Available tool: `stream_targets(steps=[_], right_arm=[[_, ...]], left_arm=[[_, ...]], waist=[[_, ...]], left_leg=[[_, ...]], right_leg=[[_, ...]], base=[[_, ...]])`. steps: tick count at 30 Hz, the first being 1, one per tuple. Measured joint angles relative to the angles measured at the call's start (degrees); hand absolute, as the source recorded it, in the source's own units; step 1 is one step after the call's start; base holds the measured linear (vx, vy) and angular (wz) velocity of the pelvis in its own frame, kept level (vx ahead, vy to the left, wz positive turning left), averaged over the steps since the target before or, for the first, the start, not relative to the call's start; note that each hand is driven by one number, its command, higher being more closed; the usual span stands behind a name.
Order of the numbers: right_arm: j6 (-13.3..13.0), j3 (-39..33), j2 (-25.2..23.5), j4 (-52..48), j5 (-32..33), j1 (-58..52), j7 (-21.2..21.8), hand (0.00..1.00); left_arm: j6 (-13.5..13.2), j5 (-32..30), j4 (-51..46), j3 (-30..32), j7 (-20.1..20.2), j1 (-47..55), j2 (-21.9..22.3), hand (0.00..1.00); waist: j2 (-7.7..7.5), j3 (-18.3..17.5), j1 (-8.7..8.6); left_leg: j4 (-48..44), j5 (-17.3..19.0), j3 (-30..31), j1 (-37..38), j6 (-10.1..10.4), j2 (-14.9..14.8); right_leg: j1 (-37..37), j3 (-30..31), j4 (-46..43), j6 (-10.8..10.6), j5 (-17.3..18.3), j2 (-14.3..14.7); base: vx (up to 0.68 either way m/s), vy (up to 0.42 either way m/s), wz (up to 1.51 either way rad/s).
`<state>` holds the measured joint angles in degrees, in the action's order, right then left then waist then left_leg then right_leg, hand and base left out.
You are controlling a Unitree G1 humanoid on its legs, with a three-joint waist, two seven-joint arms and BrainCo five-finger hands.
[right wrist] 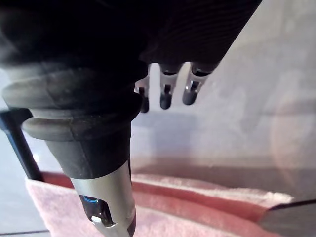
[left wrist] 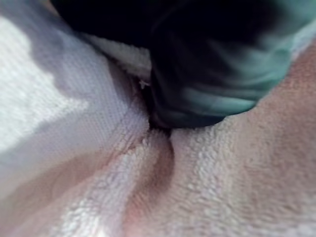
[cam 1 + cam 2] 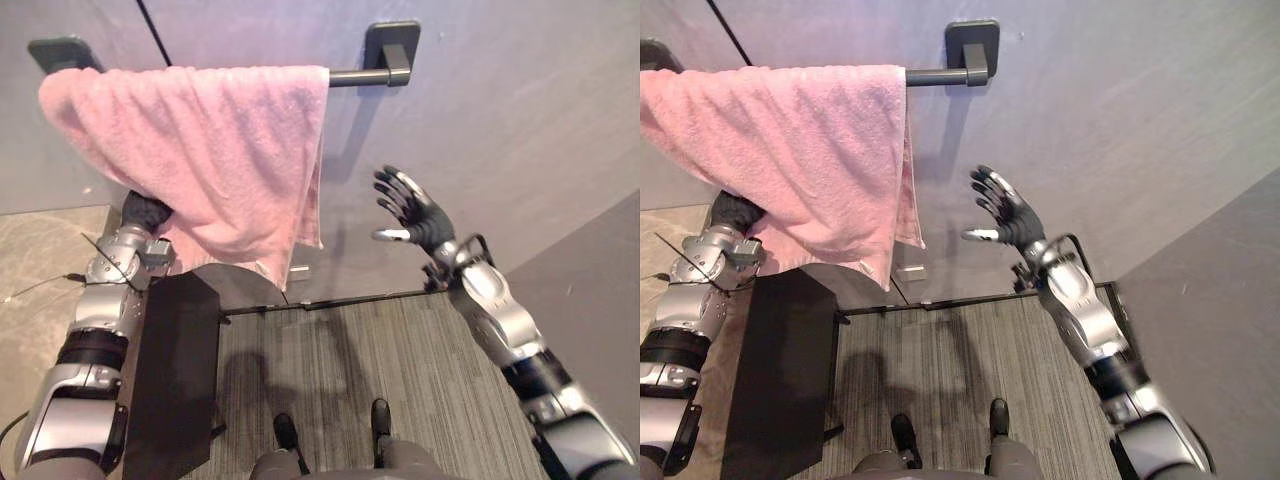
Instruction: Organize washtable
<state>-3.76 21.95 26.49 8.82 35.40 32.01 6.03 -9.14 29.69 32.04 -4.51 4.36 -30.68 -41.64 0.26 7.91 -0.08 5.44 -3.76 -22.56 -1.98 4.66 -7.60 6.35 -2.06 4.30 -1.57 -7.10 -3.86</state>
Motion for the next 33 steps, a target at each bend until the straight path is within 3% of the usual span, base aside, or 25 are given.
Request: stream_targets(steps=[1,4,8,16,22,23,33], right_arm=[[0.6,2.8,0.0,3.6,1.9,4.1,-0.8,0.0],[2.5,7.0,-0.9,13.1,8.2,13.1,-2.5,0.0],[4.2,8.4,-5.3,27.3,13.9,23.9,-5.0,0.0],[4.3,7.1,-15.3,37.2,15.6,31.7,-7.4,0.0],[4.3,4.6,-17.4,39.1,14.4,32.8,-8.3,0.0],[4.3,4.4,-17.9,40.1,14.1,33.8,-8.6,1.0],[4.1,-0.4,-19.1,40.1,8.6,36.1,-9.9,1.0]], left_arm=[[0.0,0.0,0.1,0.0,-0.6,-1.1,0.3,1.0],[0.1,1.2,1.4,-0.2,-1.1,-3.0,0.9,1.0],[1.1,2.4,3.1,-2.1,-2.1,-5.5,1.1,1.0],[1.3,3.4,3.6,-2.6,-2.1,-8.7,2.7,1.0],[1.2,3.5,3.6,-2.6,-2.2,-10.2,3.1,1.0],[1.2,3.5,3.6,-2.6,-2.3,-10.5,3.4,1.0],[1.2,3.4,3.6,-1.3,-3.4,-10.5,6.0,1.0]], waist=[[0.0,0.0,0.82],[0.0,0.0,1.12],[0.02,0.0,2.21],[0.4,0.3,2.82],[0.81,0.8,2.81],[0.8,1.1,2.84],[1.08,1.6,2.59]], left_leg=[[0.0,-0.1,0.0,-0.1,0.0,-0.1],[0.0,-0.9,0.7,-1.3,-0.3,0.2],[0.2,-2.1,1.4,-2.5,-0.2,0.0],[0.5,-4.0,3.8,-4.5,0.8,-1.7],[0.5,-4.9,5.0,-6.0,0.8,-1.8],[0.5,-5.0,5.0,-6.0,0.9,-1.9],[0.5,-5.3,5.2,-6.0,1.1,-2.3]], right_leg=[[0.0,0.1,0.2,0.1,-0.3,0.1],[0.4,0.2,1.2,0.1,-1.1,-0.1],[1.4,0.2,1.2,-0.1,-1.3,0.0],[2.3,-1.9,1.2,0.3,-1.6,1.5],[3.0,-3.0,1.2,0.6,-1.8,1.6],[3.0,-3.1,1.2,0.7,-1.8,1.7],[3.0,-3.2,1.2,0.8,-2.0,2.1]], base=[[-0.06,-0.013,-0.01],[-0.1,-0.017,0.08],[-0.09,-0.022,0.06],[-0.05,-0.038,0.12],[-0.01,0.005,0.1],[0.0,0.0,0.0],[0.0,0.0,0.0]])
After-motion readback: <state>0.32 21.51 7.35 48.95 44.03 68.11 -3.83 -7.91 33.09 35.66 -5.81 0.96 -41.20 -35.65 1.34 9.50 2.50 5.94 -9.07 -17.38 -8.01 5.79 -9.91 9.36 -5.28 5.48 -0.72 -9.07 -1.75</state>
